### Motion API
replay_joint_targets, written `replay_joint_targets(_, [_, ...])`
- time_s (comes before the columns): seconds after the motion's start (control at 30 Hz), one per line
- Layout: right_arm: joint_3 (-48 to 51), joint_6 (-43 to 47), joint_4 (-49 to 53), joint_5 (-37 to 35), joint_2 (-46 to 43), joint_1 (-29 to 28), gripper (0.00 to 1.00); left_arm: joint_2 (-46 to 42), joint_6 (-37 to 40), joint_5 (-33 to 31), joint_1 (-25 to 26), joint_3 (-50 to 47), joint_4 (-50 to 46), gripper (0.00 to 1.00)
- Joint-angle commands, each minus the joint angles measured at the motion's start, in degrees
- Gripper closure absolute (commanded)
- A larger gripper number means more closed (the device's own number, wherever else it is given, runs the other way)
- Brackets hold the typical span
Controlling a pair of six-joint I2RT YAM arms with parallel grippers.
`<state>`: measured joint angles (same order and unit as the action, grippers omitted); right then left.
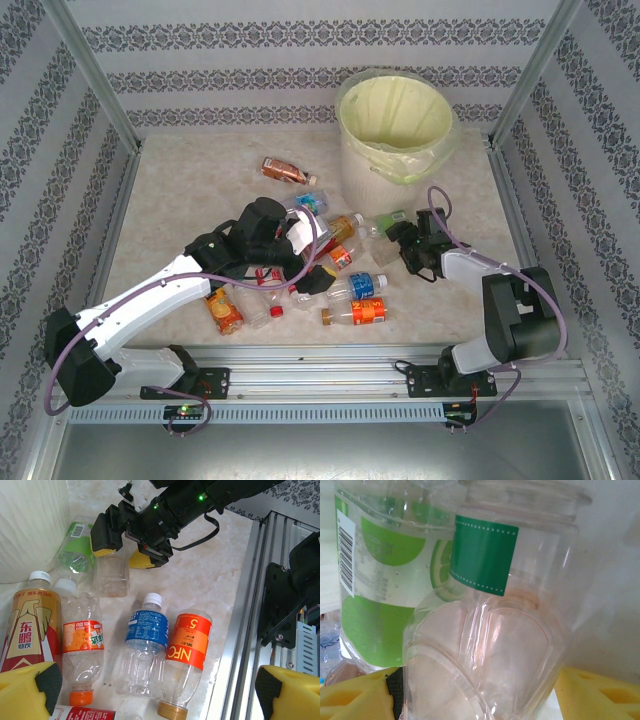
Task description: Put the plastic bottles in the bin
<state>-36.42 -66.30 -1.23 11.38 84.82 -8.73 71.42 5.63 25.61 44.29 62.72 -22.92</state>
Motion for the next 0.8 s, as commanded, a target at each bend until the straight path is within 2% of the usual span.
replay_joint_targets(0.0, [0.3,-0.1,1.3,-0.7,1.4,0.6,0.21,-0.2,1.0,-0.2,1.0,1.9,-1.1,0.0])
replay_joint_targets(0.2, [0.8,0.9,3.0,-1.4,-0.9,1.1,0.21,-0.1,1.1,-0.2,0.9,1.8,-1.2,0.0])
replay_joint_targets(0.4, [1.2,1.5,3.8,-1.0,-1.9,2.2,0.32,-0.1,1.1,-0.3,1.1,1.7,-1.2,0.0])
replay_joint_targets(0.53, [0.8,3.5,6.2,-1.8,-4.0,2.4,0.35,-0.1,1.1,-0.4,1.1,1.7,-1.1,0.0])
replay_joint_targets(0.77, [0.5,10.4,15.4,-6.2,-13.7,3.1,0.36,-0.1,0.9,0.0,1.1,1.7,-0.9,0.0])
